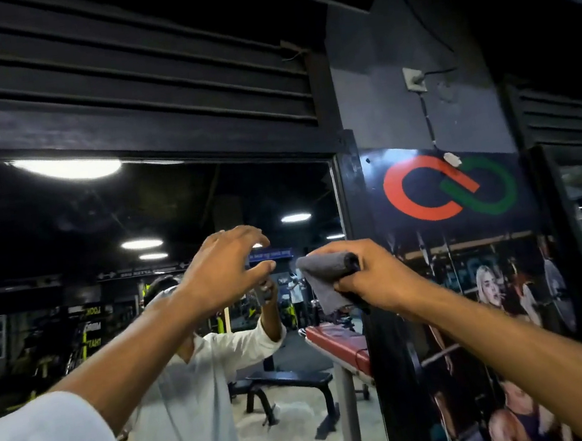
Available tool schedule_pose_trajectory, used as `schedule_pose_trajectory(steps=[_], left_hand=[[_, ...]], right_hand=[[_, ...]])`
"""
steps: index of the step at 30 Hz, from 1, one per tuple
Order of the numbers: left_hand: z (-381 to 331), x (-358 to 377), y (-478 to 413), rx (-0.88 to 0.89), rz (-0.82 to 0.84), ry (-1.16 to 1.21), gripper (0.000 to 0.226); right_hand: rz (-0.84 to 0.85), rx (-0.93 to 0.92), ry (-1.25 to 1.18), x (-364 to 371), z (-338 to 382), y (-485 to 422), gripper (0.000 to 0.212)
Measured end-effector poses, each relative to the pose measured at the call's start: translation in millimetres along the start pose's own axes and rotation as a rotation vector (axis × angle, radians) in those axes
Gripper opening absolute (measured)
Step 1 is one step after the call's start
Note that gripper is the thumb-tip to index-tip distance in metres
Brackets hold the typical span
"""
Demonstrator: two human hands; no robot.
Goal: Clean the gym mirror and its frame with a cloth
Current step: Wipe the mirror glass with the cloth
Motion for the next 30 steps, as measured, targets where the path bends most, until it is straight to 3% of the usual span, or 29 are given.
schedule_pose_trajectory(steps=[8, 11, 15, 17, 19, 23, 27, 30], left_hand=[[20, 45, -58, 0.058, 0.032, -0.321, 0.074], [33, 54, -75, 0.029, -0.016, -0.371, 0.076], [51, 76, -88, 0.007, 0.0, -0.476, 0.079], [64, 85, -91, -0.009, -0.023, -0.489, 0.079], [76, 95, -89, -0.003, -0.061, -0.528, 0.081], [88, 112, -84, 0.025, -0.118, -0.629, 0.082], [87, 117, -83, 0.04, -0.156, -0.703, 0.081], [88, 120, -83, 0.044, -0.163, -0.711, 0.08]], right_hand=[[-0.078, -0.053, 0.225, -27, -51, -49, 0.063], [-0.191, -0.119, 0.308, -46, -57, -80, 0.049], [-0.42, -0.245, 0.67, -48, -64, -118, 0.055], [-0.49, -0.273, 0.735, -48, -61, -138, 0.066], [-0.511, -0.264, 0.728, -38, -60, -159, 0.08], [-0.328, -0.231, 0.596, 23, -89, -188, 0.087], [-0.459, -0.321, 0.574, 55, -113, -193, 0.087], [-0.559, -0.387, 0.567, 56, -115, -205, 0.074]])
Point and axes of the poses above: each hand's wrist, its own y-axis away from the middle knuckle, its own x-axis out of the palm, z = x × y, the point moved 5 cm from there along -y, towards the middle knuckle, and after that the axes turned 4 degrees about x, right-handed, at the moved point
